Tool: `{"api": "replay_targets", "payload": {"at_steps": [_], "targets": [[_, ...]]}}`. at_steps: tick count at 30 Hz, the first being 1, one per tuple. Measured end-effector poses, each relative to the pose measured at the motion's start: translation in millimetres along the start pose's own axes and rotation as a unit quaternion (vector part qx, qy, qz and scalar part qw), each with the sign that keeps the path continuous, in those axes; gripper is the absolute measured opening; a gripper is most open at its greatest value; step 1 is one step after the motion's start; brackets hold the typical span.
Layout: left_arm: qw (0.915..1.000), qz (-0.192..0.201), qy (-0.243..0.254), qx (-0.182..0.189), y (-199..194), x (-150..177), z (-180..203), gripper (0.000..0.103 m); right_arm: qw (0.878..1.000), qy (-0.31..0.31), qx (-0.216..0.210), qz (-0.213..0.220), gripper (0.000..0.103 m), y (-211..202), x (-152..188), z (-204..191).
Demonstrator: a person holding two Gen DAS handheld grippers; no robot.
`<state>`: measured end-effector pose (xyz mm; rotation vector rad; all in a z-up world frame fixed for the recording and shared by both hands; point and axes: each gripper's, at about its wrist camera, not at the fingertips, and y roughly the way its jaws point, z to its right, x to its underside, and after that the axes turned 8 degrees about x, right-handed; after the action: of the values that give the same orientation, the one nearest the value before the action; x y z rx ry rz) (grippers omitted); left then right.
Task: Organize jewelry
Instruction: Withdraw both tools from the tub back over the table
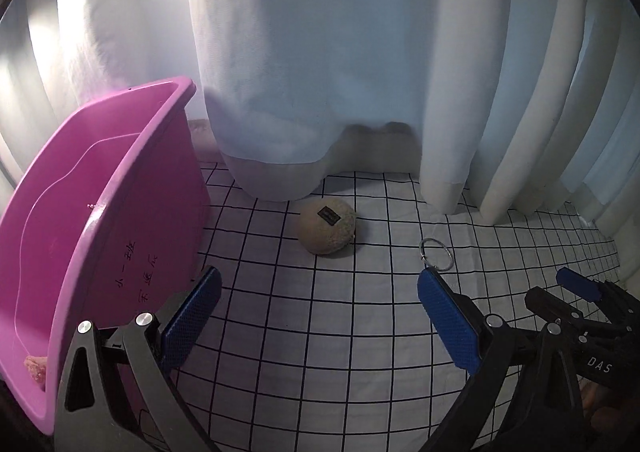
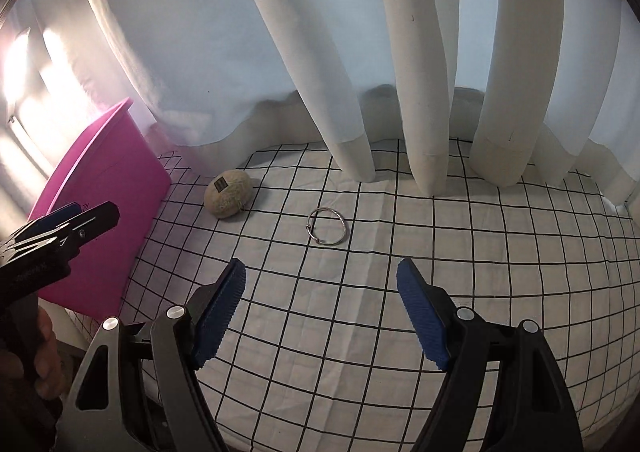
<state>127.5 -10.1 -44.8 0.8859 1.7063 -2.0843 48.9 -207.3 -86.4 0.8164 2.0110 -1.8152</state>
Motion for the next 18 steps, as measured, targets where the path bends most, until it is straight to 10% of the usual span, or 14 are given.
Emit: {"api": "replay_targets", "payload": {"at_steps": [18], "targets": [[0.9997,-0.016,0.007,-0.018,128,9,-23,0.097,1.000,-0.016,0.003,-0.017,0.075,107,7,-21]]}}
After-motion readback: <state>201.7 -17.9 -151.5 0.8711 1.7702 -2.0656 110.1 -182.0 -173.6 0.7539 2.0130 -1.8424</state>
